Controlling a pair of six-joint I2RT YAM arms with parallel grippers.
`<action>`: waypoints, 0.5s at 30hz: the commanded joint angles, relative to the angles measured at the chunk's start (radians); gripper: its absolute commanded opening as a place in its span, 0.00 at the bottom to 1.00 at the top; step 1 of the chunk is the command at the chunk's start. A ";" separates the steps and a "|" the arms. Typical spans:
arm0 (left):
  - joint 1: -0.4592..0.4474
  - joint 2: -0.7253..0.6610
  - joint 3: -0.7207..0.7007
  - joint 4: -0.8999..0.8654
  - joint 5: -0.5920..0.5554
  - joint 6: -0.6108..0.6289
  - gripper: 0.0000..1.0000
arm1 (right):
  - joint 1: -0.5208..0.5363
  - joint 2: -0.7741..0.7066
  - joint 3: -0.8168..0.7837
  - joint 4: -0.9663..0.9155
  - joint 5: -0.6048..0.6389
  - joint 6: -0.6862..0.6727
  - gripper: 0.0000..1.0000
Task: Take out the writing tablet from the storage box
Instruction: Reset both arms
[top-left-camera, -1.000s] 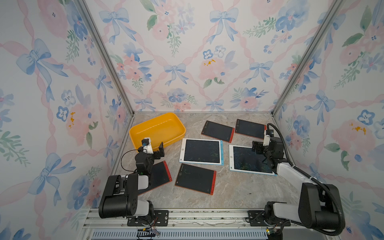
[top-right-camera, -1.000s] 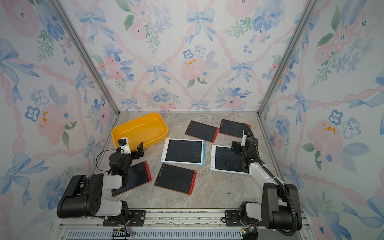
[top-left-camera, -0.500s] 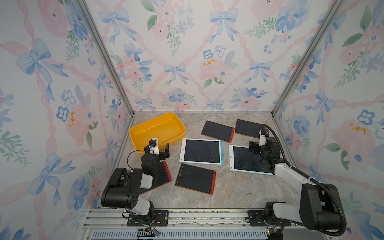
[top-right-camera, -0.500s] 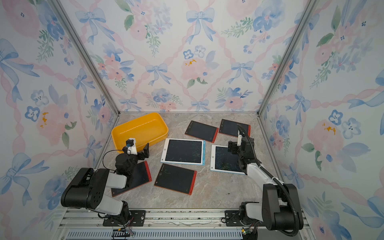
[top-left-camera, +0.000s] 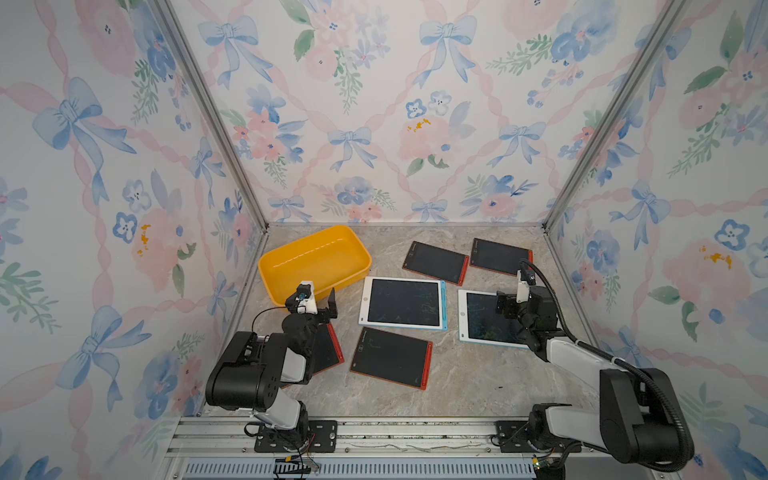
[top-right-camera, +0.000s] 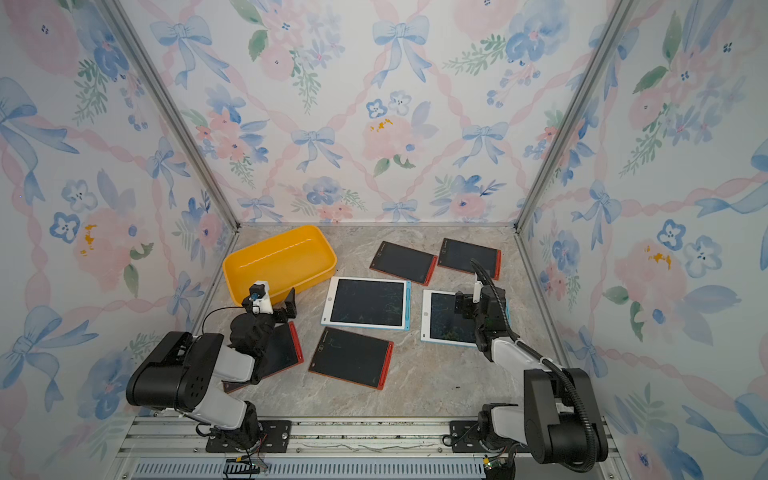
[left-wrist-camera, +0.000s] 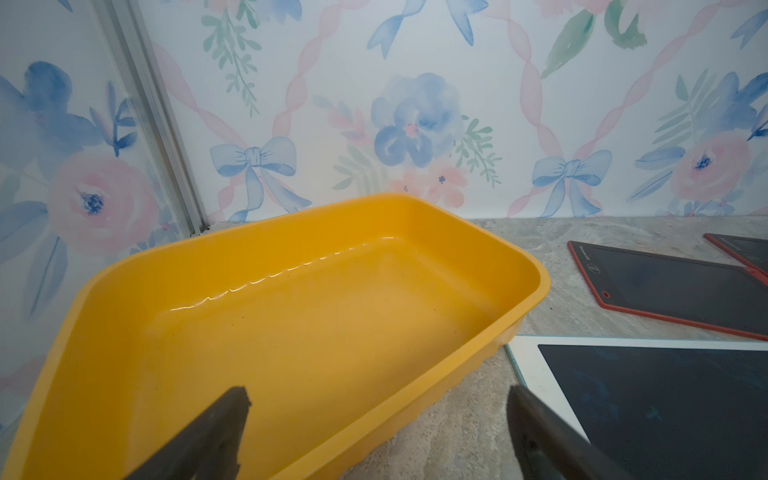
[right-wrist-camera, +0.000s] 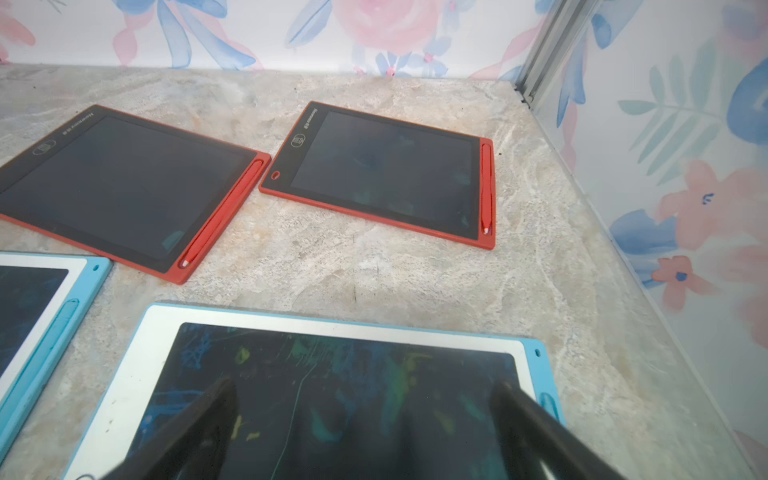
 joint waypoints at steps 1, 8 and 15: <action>-0.009 0.007 -0.008 0.025 -0.022 0.011 0.98 | 0.013 0.028 -0.031 0.096 0.020 0.013 0.97; -0.009 0.008 -0.006 0.023 -0.047 0.000 0.98 | 0.010 0.064 -0.133 0.300 0.014 0.014 0.97; -0.009 0.010 -0.005 0.023 -0.040 0.001 0.98 | -0.018 0.091 -0.189 0.424 -0.011 0.040 0.97</action>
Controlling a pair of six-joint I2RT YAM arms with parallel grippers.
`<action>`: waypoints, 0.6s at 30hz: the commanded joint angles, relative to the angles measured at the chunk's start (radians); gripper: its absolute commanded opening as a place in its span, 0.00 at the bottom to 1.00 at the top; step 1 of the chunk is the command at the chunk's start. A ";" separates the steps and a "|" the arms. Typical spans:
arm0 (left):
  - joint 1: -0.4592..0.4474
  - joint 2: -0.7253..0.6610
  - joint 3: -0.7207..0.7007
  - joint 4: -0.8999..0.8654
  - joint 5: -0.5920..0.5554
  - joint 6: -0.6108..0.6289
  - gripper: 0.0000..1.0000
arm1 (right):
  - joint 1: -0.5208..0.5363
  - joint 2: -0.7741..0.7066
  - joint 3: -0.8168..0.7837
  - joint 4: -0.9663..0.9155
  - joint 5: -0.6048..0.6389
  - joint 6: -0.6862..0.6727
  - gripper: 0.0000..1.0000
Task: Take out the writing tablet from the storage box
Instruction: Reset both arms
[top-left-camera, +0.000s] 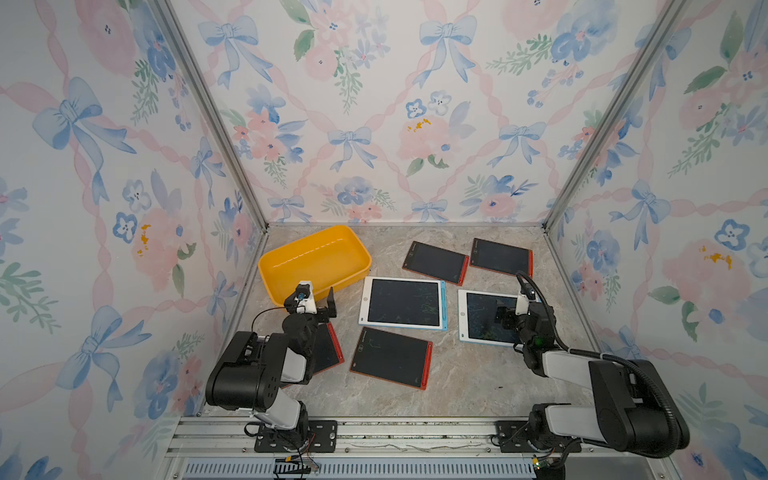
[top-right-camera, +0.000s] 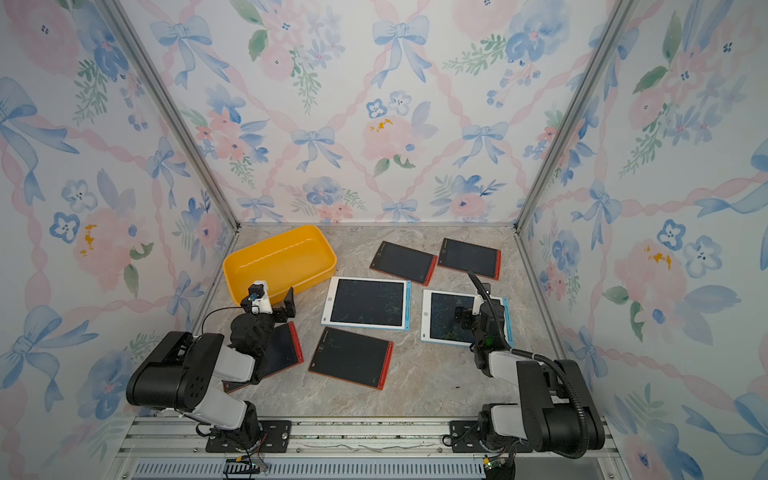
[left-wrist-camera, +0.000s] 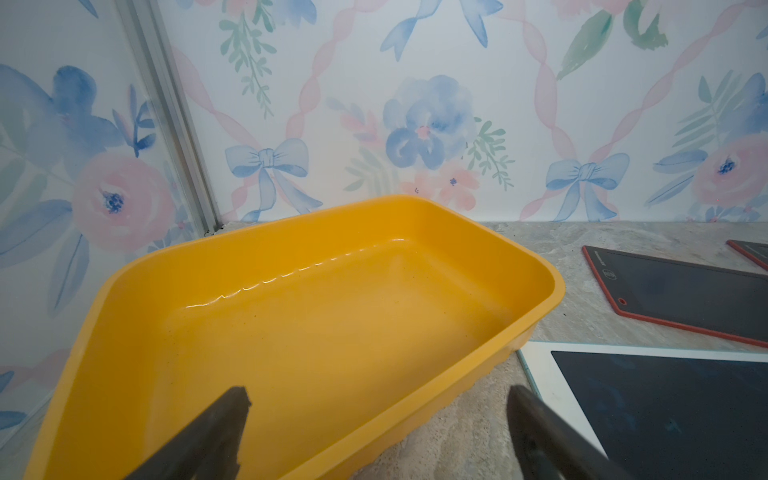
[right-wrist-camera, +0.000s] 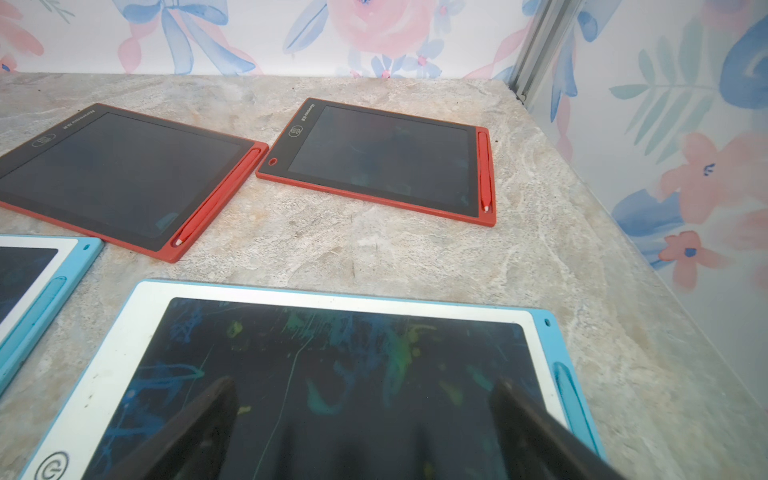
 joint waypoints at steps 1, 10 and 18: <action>-0.002 0.008 -0.003 0.022 -0.004 0.004 0.98 | -0.017 0.028 -0.013 0.114 -0.023 0.025 0.97; -0.003 0.009 -0.003 0.018 -0.031 -0.007 0.98 | -0.029 0.041 -0.026 0.150 -0.110 0.010 0.97; -0.004 0.009 -0.002 0.019 -0.034 -0.006 0.98 | -0.024 0.040 -0.041 0.181 -0.090 0.015 0.97</action>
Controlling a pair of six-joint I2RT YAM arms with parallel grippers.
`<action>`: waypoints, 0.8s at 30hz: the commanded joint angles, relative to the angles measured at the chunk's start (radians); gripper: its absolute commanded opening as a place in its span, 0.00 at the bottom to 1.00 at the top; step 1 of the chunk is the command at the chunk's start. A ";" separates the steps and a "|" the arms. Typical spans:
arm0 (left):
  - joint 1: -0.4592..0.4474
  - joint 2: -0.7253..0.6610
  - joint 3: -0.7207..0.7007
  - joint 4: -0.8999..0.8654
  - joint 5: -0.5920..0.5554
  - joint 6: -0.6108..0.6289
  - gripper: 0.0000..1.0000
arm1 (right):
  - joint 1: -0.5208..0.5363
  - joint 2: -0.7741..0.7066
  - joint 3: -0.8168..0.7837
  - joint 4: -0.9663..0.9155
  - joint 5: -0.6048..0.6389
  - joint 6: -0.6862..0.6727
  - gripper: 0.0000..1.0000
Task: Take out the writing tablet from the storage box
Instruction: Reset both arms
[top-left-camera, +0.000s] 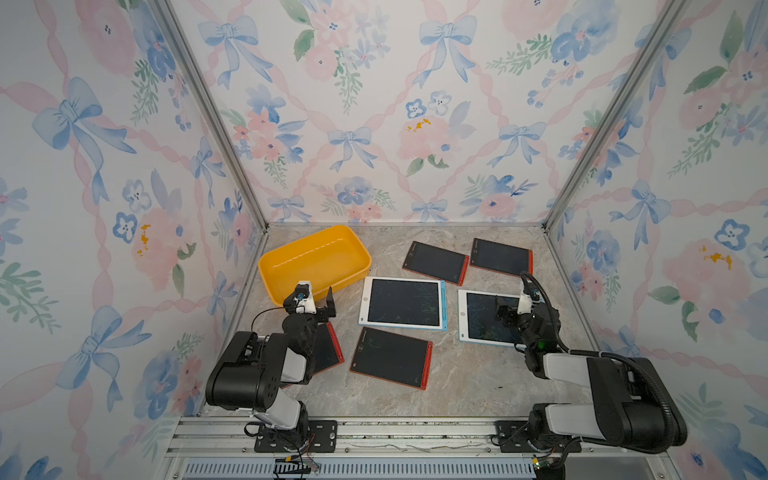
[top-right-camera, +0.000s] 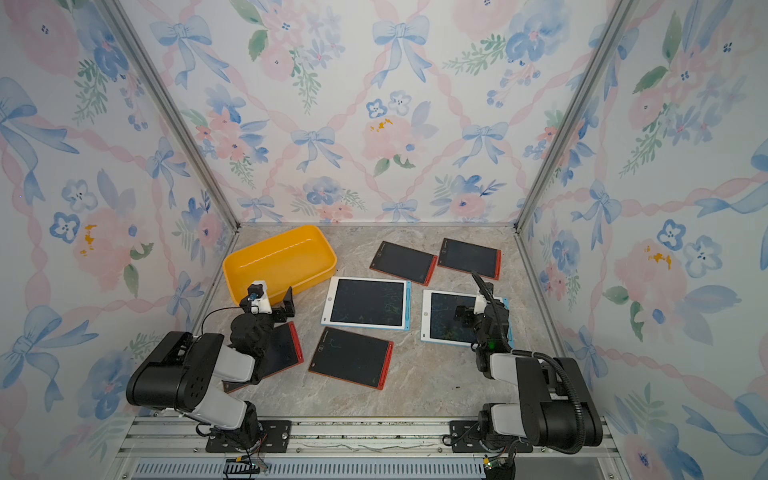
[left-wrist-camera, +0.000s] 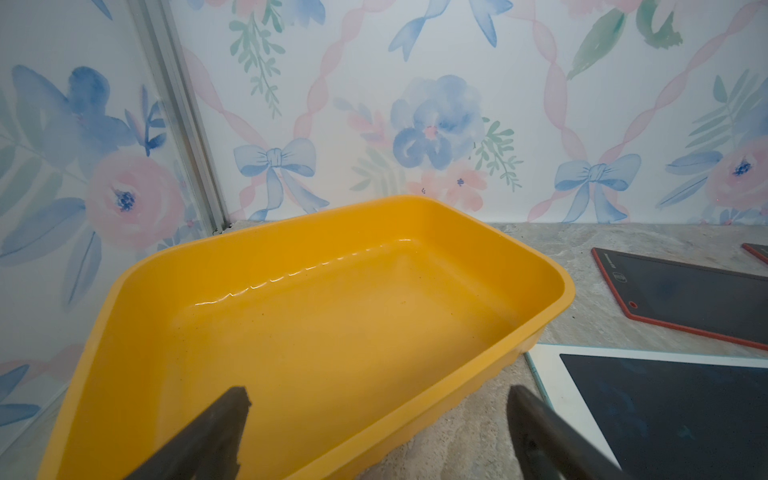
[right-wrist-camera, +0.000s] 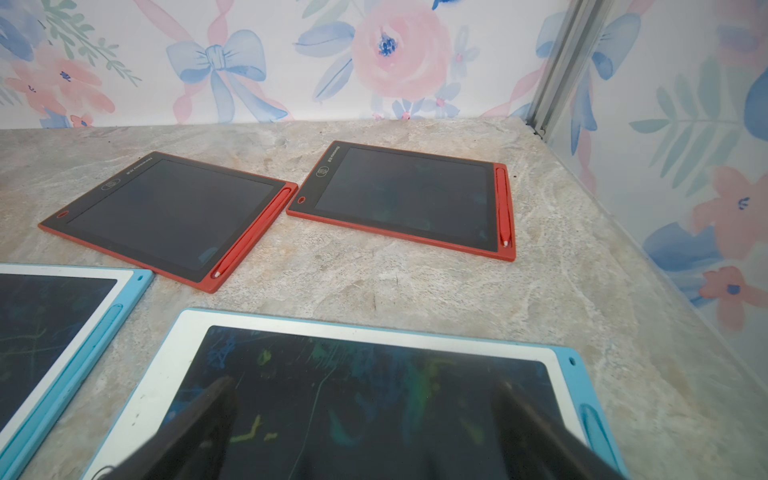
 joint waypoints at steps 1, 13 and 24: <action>-0.004 0.008 -0.002 0.018 -0.011 -0.006 0.98 | 0.014 0.027 -0.015 0.049 0.015 -0.002 0.97; -0.003 0.010 -0.001 0.017 -0.004 -0.005 0.98 | 0.018 0.028 0.004 0.014 -0.026 -0.024 0.97; -0.003 0.010 0.025 -0.033 0.004 0.000 0.98 | 0.018 0.028 0.004 0.015 -0.026 -0.024 0.97</action>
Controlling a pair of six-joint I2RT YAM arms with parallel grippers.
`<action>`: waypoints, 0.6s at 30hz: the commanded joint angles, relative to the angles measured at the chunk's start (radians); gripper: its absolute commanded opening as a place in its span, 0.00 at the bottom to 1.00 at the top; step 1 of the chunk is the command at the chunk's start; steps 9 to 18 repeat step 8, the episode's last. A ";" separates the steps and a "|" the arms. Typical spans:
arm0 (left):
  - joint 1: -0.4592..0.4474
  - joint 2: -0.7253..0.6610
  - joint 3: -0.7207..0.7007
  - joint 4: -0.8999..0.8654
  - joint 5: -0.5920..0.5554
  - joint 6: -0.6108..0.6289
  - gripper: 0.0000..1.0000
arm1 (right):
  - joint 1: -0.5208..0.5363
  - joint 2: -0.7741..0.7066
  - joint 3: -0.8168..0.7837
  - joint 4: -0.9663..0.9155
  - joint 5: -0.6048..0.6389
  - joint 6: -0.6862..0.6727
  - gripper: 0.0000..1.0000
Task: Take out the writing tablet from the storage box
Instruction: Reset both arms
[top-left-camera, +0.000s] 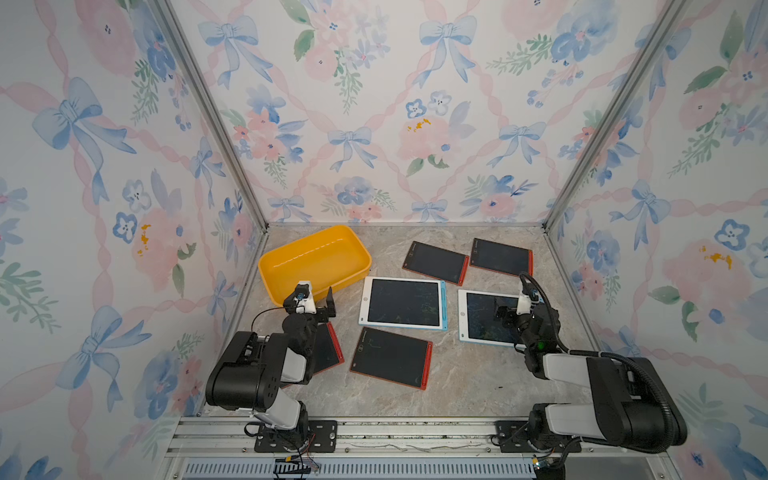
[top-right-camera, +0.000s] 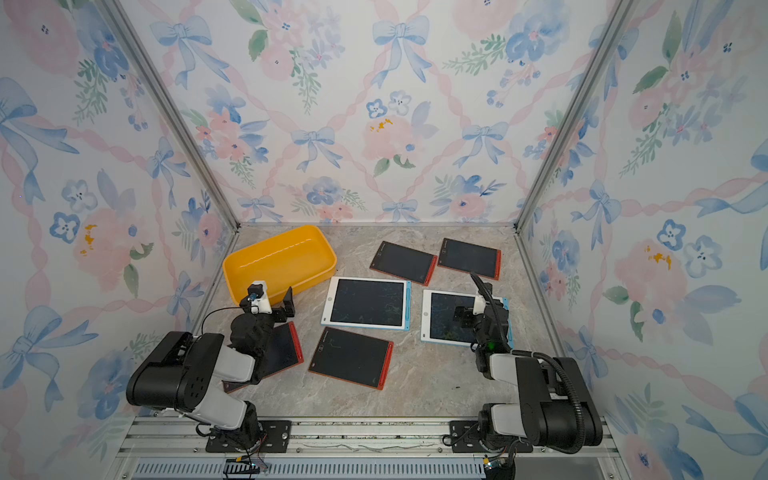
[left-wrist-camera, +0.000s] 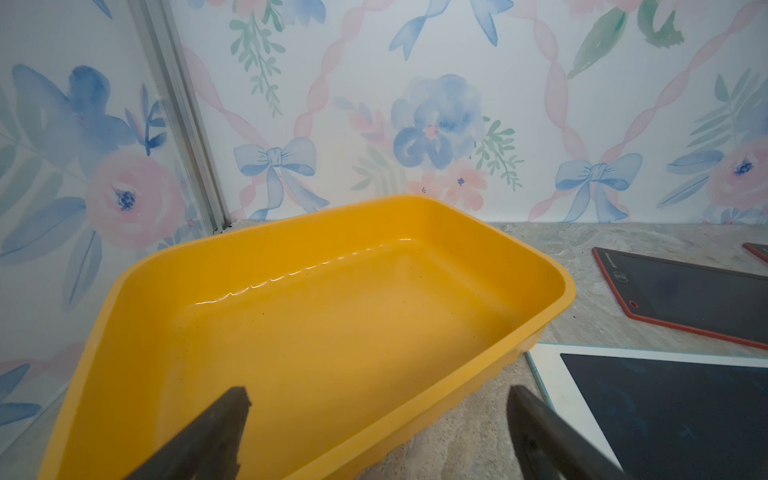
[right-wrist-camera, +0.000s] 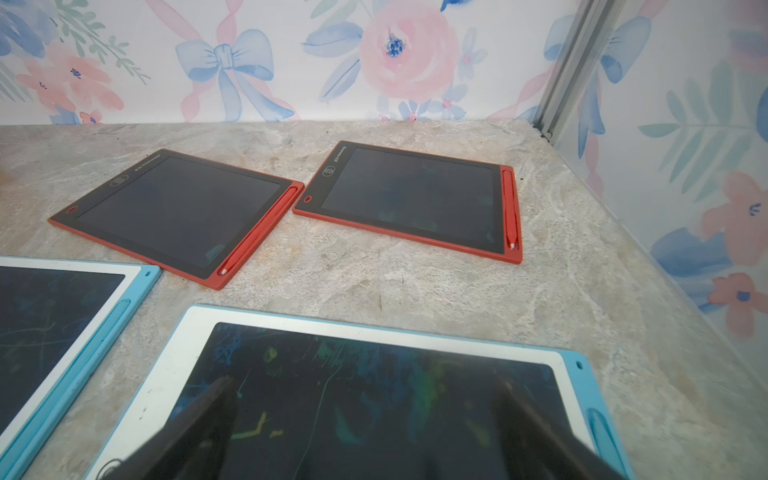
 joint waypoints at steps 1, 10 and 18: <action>-0.004 0.010 0.026 -0.033 0.004 0.001 0.98 | 0.007 0.028 0.006 0.010 -0.010 -0.015 0.97; -0.004 0.007 0.025 -0.035 0.003 0.002 0.98 | 0.007 0.028 0.006 0.010 -0.010 -0.015 0.97; -0.004 0.007 0.025 -0.035 0.003 0.002 0.98 | 0.007 0.028 0.006 0.010 -0.010 -0.015 0.97</action>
